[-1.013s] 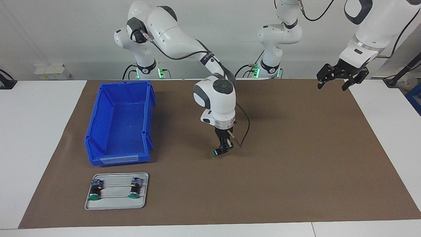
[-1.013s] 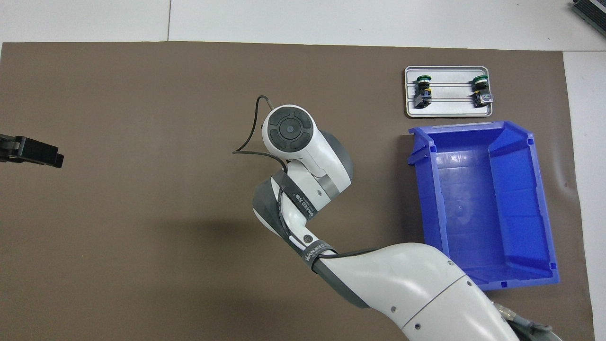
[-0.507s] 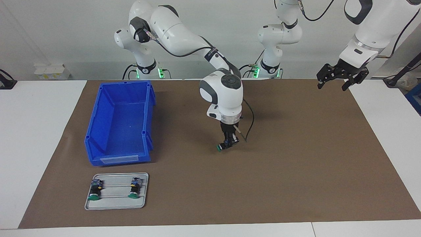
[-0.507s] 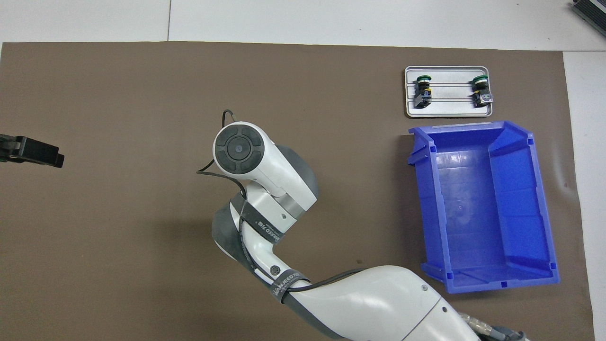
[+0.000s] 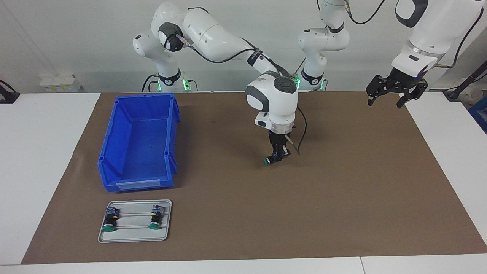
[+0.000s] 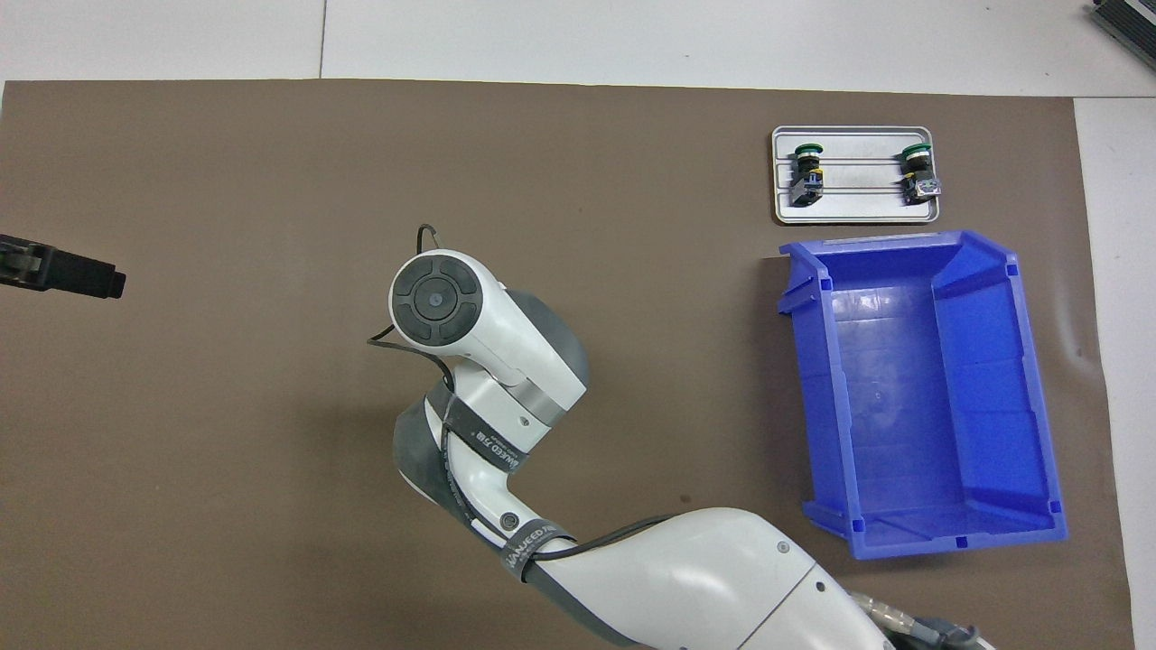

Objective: Place and press button with both arms

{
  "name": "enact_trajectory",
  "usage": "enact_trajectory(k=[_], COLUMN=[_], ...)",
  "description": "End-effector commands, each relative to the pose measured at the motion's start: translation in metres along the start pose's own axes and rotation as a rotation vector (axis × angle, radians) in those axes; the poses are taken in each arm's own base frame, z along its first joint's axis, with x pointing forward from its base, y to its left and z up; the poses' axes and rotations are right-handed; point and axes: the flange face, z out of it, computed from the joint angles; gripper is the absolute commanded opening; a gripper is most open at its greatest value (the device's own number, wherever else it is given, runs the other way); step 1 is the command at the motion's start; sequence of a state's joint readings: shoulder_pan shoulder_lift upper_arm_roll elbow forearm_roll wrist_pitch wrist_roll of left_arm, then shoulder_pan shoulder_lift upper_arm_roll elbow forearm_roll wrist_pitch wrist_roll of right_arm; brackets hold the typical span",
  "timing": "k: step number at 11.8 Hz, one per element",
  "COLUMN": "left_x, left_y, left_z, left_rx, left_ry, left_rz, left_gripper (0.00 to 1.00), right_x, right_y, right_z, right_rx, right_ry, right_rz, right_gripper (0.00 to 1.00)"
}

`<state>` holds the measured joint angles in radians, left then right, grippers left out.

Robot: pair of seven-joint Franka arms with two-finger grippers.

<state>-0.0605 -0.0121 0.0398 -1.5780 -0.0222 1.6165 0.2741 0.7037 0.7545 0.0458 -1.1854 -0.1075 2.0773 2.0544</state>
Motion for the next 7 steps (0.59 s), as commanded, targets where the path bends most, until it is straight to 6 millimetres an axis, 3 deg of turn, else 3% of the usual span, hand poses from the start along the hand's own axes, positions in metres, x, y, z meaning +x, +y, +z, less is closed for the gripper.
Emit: enact_trajectory(k=[1,3,6,7], left_x=[-0.005,-0.003,0.002,0.006], left_y=[0.002,0.009,0.017,0.027], left_z=[0.000,0.001,0.002,0.004], left_rx=[0.010,0.009,-0.043,-0.055], left_ry=[0.013,0.010,0.037,0.046], left_rz=[0.087,0.136,0.303,0.372], left_gripper=[1.00,1.00,1.00,1.00], right_x=[0.007,0.010,0.018,0.031], right_y=[-0.008,-0.011,-0.018,-0.020], right_z=[-0.002,-0.006,-0.017,-0.018], right_rx=[-0.002,0.004,-0.033,-0.057], right_ry=[0.016,0.019,0.048,0.055], right_rz=[0.025,0.030,-0.003,-0.021], right_gripper=[0.75,0.78,0.71,0.71])
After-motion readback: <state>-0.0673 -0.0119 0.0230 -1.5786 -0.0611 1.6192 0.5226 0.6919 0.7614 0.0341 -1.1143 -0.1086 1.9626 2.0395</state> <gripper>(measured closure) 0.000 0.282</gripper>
